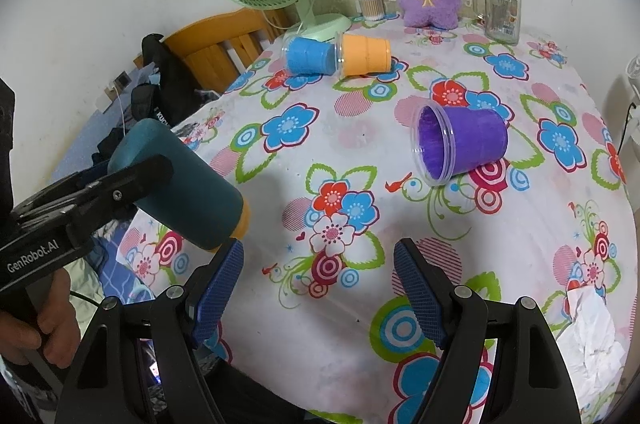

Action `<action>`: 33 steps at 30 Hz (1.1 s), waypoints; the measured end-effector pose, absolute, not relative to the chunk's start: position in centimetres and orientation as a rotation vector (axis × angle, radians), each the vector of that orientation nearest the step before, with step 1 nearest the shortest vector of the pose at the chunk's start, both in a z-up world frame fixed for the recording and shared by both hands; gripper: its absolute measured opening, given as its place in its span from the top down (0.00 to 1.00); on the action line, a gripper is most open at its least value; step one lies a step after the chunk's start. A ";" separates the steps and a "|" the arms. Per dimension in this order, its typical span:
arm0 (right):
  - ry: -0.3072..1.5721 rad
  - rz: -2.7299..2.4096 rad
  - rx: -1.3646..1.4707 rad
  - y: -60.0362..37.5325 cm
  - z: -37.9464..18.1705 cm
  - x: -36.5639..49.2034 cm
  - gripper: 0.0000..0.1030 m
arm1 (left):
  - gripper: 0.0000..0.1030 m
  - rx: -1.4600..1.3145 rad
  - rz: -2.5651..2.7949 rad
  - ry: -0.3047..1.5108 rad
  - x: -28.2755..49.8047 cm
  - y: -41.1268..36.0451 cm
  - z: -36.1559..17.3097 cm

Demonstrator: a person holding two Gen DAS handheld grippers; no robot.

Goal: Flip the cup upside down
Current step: 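Lower the teal cup rim-down onto the tablecloth with the left gripper, then open the left gripper and release the upside-down teal cup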

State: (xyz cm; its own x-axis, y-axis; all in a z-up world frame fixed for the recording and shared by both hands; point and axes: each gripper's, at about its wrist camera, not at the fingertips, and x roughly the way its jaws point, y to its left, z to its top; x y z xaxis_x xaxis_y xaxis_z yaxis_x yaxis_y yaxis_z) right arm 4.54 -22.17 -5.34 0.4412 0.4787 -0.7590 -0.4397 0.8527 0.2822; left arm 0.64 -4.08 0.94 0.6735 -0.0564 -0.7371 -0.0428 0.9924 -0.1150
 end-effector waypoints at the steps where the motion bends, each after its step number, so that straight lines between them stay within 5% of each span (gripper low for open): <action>1: 0.959 0.569 0.046 -22.2 -5.4 4.6 0.22 | 0.34 -0.127 -0.006 0.837 0.7 -4.1 0.7; 13: 0.980 0.548 0.057 -22.8 -6.3 5.4 0.22 | 0.33 -0.130 -0.008 0.880 1.8 -4.2 -0.7; 17: 0.981 0.545 0.060 -23.0 -6.3 5.6 0.22 | 0.19 -0.141 -0.002 0.882 2.0 -4.1 -0.7; 33: 0.981 0.541 0.063 -23.2 -6.4 5.5 0.22 | 0.18 -0.136 0.002 0.892 2.2 -4.1 -0.9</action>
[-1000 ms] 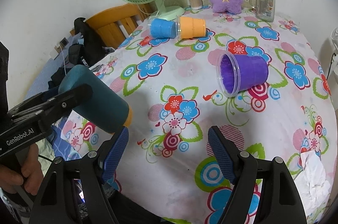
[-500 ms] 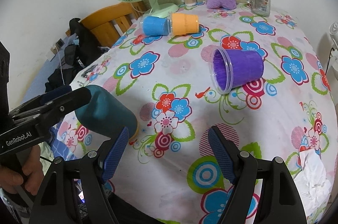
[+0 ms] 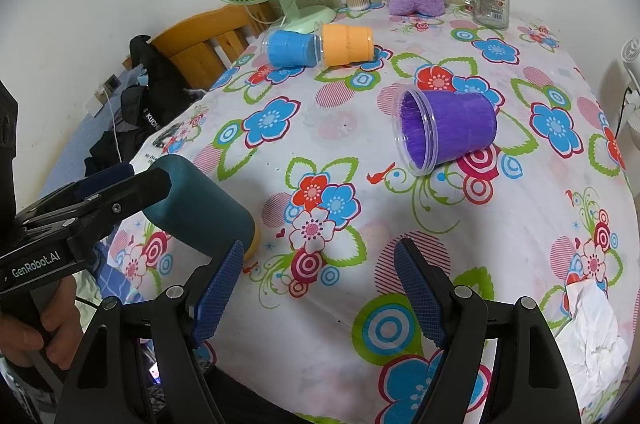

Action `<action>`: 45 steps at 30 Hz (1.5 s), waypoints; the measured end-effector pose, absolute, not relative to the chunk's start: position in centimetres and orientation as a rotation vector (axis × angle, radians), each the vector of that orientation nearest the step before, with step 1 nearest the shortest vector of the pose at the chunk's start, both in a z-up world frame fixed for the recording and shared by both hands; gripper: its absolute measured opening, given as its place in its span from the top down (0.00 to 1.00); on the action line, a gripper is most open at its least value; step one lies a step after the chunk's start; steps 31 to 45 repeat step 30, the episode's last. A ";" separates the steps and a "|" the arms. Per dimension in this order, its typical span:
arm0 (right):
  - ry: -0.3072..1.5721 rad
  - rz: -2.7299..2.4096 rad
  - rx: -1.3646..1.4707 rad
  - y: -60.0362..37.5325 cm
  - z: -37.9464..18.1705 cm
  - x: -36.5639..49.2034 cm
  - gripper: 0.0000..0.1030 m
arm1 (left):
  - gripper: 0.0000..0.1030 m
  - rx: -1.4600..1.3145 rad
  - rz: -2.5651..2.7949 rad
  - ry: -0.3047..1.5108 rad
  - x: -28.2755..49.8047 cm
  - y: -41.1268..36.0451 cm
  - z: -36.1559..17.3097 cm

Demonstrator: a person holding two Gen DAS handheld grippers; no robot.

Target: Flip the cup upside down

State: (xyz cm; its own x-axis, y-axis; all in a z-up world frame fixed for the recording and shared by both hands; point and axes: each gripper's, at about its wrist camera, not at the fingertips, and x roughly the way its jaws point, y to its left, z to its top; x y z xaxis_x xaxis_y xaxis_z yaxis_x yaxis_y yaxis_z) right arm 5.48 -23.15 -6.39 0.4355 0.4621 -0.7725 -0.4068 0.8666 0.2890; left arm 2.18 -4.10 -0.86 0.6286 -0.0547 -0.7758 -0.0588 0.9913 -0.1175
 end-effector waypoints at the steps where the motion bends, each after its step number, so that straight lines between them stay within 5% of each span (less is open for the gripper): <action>1: 0.980 0.541 0.063 -23.2 -6.4 5.5 0.22 | 0.18 -0.136 0.003 0.892 2.2 -4.1 -0.9; 45: 0.982 0.544 0.054 -22.6 -6.2 5.0 0.22 | 0.12 -0.132 -0.006 0.873 1.4 -4.1 0.0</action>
